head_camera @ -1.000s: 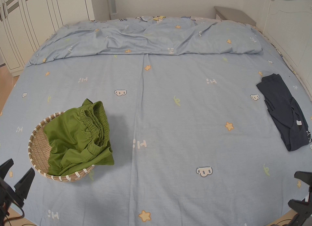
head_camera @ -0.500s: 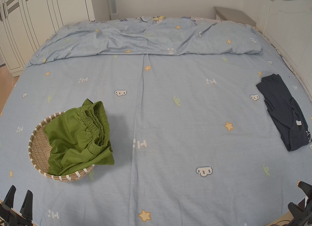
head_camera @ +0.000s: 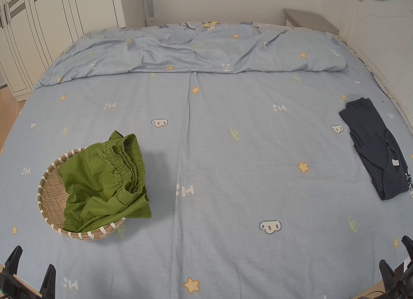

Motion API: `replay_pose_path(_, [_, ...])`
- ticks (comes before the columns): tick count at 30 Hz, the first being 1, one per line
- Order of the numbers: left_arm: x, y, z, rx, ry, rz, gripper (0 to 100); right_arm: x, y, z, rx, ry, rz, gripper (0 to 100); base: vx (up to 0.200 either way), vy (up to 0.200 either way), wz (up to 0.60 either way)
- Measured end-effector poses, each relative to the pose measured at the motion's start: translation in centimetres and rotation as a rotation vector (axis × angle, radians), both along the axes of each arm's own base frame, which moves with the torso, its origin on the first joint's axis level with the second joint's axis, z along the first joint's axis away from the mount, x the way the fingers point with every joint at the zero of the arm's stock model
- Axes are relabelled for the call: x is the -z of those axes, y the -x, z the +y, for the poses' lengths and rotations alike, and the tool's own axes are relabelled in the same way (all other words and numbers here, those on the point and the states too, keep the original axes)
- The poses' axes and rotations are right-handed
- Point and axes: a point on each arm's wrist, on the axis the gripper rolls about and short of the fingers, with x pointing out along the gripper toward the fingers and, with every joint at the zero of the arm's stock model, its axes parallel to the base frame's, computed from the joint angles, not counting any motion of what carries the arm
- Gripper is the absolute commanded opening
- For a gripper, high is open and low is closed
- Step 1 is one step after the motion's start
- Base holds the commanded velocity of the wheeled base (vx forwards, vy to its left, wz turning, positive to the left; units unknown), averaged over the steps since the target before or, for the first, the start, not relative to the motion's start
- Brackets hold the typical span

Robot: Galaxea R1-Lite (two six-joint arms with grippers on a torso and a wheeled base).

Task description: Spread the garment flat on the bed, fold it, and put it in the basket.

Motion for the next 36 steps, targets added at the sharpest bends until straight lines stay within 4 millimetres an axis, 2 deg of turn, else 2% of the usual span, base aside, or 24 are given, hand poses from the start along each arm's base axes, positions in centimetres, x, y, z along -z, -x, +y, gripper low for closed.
replay_pose_path(11, [0.07,0.01,-0.01,0.006,0.037,0.008,100,0.27,-0.57,-0.59,0.293,0.1,-0.147,100,0.0,0.0,0.0])
replay_pose_path(18, [0.07,0.01,-0.01,0.006,0.039,0.008,100,0.32,-0.6,-0.95,0.464,-0.027,-0.158,100,0.0,0.0,0.0])
replay_pose_path(23, [0.07,0.01,-0.01,0.006,0.039,0.008,100,0.36,-0.65,-0.8,0.395,-0.076,-0.156,100,0.0,0.0,0.0])
replay_pose_path(31, [0.07,0.01,-0.01,0.006,0.039,0.008,100,0.8,-0.7,-0.36,0.195,0.023,-0.118,100,0.0,0.0,0.0])
replay_pose_path(36, [0.07,0.01,-0.01,0.006,0.039,0.008,100,0.9,-0.7,-0.39,0.207,0.011,-0.107,100,0.0,0.0,0.0])
